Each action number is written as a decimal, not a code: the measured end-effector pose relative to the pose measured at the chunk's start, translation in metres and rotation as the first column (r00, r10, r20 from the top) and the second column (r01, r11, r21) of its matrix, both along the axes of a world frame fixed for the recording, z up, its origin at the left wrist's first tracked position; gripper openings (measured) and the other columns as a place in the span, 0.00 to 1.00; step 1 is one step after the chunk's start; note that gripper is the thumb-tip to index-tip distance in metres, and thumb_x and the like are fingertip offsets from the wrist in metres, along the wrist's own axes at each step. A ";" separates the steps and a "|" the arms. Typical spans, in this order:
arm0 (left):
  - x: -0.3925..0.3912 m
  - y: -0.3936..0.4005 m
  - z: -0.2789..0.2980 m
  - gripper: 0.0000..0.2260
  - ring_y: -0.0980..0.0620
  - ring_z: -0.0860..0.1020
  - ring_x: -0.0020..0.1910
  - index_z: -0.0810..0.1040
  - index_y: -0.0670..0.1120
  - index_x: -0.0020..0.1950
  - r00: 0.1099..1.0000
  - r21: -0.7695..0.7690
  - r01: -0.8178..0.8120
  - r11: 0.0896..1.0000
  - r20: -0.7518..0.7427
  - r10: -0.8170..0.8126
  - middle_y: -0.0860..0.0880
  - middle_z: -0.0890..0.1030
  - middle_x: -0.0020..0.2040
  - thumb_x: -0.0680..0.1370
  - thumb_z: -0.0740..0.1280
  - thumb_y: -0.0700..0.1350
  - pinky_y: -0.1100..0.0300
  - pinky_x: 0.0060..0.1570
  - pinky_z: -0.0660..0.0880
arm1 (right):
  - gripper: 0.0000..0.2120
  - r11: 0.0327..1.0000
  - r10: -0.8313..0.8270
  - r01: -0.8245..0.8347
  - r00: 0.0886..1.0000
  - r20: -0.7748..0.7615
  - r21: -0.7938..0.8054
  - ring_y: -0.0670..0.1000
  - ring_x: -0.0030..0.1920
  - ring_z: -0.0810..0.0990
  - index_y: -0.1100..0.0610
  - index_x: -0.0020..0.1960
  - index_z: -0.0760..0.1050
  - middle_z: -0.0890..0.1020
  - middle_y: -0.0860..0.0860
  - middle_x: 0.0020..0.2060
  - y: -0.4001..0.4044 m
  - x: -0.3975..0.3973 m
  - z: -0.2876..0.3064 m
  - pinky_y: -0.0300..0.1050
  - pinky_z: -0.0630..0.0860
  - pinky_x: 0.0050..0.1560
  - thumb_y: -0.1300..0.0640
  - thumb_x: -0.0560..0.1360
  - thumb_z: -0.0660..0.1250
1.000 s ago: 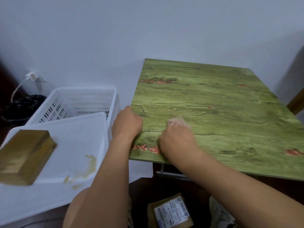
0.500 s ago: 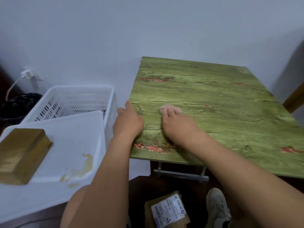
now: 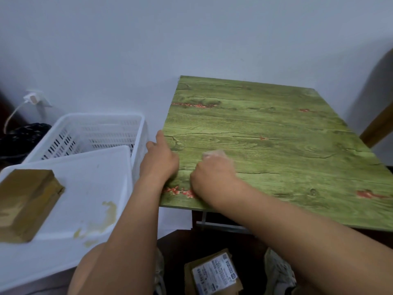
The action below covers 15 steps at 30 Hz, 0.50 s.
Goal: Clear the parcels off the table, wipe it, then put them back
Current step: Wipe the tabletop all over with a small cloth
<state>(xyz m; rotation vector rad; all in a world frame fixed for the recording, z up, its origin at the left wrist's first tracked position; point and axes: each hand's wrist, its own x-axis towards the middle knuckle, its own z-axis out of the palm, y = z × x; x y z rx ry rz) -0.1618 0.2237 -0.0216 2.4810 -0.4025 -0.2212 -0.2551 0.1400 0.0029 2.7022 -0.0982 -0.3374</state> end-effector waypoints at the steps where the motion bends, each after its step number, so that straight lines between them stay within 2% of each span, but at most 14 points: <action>1: 0.000 0.000 0.000 0.26 0.37 0.73 0.56 0.55 0.46 0.75 1.000 0.001 0.000 1.000 0.000 0.000 0.37 0.65 0.66 0.76 0.55 0.38 0.53 0.47 0.65 | 0.15 0.997 0.016 -0.024 0.994 0.110 0.075 0.55 0.58 0.75 0.60 0.63 0.75 0.75 0.54 0.49 -0.011 0.005 0.000 0.47 0.74 0.50 0.58 0.83 0.53; 2: -0.001 0.000 0.000 0.26 0.38 0.72 0.55 0.55 0.47 0.75 1.000 0.004 0.002 1.000 0.000 -0.002 0.38 0.65 0.67 0.77 0.55 0.38 0.53 0.47 0.64 | 0.17 0.992 0.011 -0.033 0.984 0.180 0.122 0.55 0.59 0.75 0.61 0.66 0.72 0.75 0.55 0.55 -0.028 0.011 0.001 0.45 0.76 0.49 0.60 0.82 0.52; 4: -0.004 0.000 0.000 0.26 0.39 0.71 0.52 0.54 0.47 0.76 1.000 0.010 0.014 1.000 0.002 -0.014 0.38 0.64 0.67 0.77 0.54 0.38 0.53 0.47 0.64 | 0.20 0.995 -0.066 0.050 0.979 0.190 0.087 0.56 0.61 0.75 0.62 0.71 0.67 0.73 0.57 0.64 -0.059 0.017 -0.001 0.47 0.78 0.51 0.61 0.81 0.51; 6: -0.003 -0.001 0.000 0.27 0.39 0.72 0.54 0.54 0.48 0.76 1.000 0.017 0.014 1.000 0.004 -0.014 0.38 0.64 0.68 0.77 0.54 0.38 0.53 0.48 0.64 | 0.18 0.983 -0.159 0.166 0.984 0.082 -0.081 0.56 0.58 0.75 0.60 0.66 0.74 0.75 0.57 0.59 -0.049 0.011 -0.004 0.47 0.77 0.52 0.56 0.82 0.53; 7: -0.002 -0.001 -0.001 0.27 0.38 0.72 0.56 0.55 0.48 0.76 1.000 0.019 0.004 1.000 0.001 -0.004 0.38 0.64 0.67 0.77 0.54 0.38 0.52 0.48 0.64 | 0.17 0.975 -0.169 0.168 0.986 0.010 -0.143 0.58 0.58 0.75 0.59 0.64 0.76 0.76 0.58 0.58 -0.033 0.006 -0.004 0.48 0.77 0.54 0.54 0.82 0.55; 8: -0.002 -0.002 -0.001 0.26 0.37 0.72 0.57 0.56 0.49 0.75 1.000 0.021 -0.003 1.000 -0.002 0.003 0.38 0.65 0.67 0.77 0.54 0.38 0.52 0.49 0.64 | 0.17 0.983 -0.130 0.125 0.991 -0.029 -0.132 0.59 0.59 0.75 0.60 0.64 0.75 0.76 0.60 0.59 -0.015 0.003 -0.007 0.51 0.76 0.57 0.54 0.82 0.55; 9: -0.001 -0.002 -0.002 0.26 0.36 0.73 0.58 0.57 0.49 0.75 1.000 0.024 -0.007 1.000 -0.003 0.007 0.38 0.65 0.66 0.76 0.54 0.38 0.51 0.49 0.65 | 0.16 0.995 -0.068 0.068 0.998 -0.004 -0.067 0.60 0.60 0.75 0.60 0.64 0.75 0.75 0.62 0.61 -0.004 0.002 -0.008 0.52 0.75 0.57 0.55 0.83 0.55; 10: 0.000 -0.003 -0.002 0.26 0.36 0.73 0.58 0.58 0.49 0.74 1.000 0.024 -0.006 1.000 -0.003 0.006 0.38 0.65 0.66 0.76 0.54 0.38 0.51 0.50 0.66 | 0.16 1.000 -0.020 0.019 0.998 0.066 0.022 0.59 0.59 0.76 0.60 0.63 0.74 0.75 0.62 0.62 -0.005 0.004 -0.008 0.51 0.75 0.57 0.57 0.83 0.53; 12: -0.001 -0.004 -0.002 0.25 0.36 0.73 0.58 0.58 0.49 0.74 1.000 0.020 -0.005 1.000 -0.002 0.005 0.38 0.65 0.66 0.77 0.54 0.39 0.51 0.50 0.66 | 0.19 0.974 -0.029 -0.023 0.973 0.229 0.225 0.57 0.62 0.75 0.57 0.70 0.68 0.72 0.59 0.68 -0.033 0.014 -0.003 0.50 0.75 0.53 0.61 0.81 0.50; 14: -0.002 -0.003 -0.002 0.26 0.36 0.72 0.58 0.57 0.49 0.75 1.000 0.017 0.013 1.000 -0.003 -0.013 0.38 0.64 0.66 0.77 0.54 0.38 0.52 0.49 0.65 | 0.23 0.966 -0.136 0.080 0.966 0.220 0.247 0.57 0.66 0.72 0.55 0.75 0.61 0.67 0.57 0.72 -0.064 0.014 0.002 0.52 0.76 0.55 0.62 0.81 0.50; 15: -0.002 -0.002 -0.001 0.26 0.36 0.73 0.58 0.57 0.48 0.75 1.000 0.016 0.024 1.000 -0.003 -0.024 0.38 0.64 0.67 0.77 0.54 0.38 0.52 0.49 0.65 | 0.21 0.971 -0.196 0.162 0.960 0.198 0.174 0.58 0.66 0.72 0.56 0.74 0.64 0.69 0.58 0.71 -0.066 0.008 0.003 0.52 0.75 0.56 0.61 0.81 0.50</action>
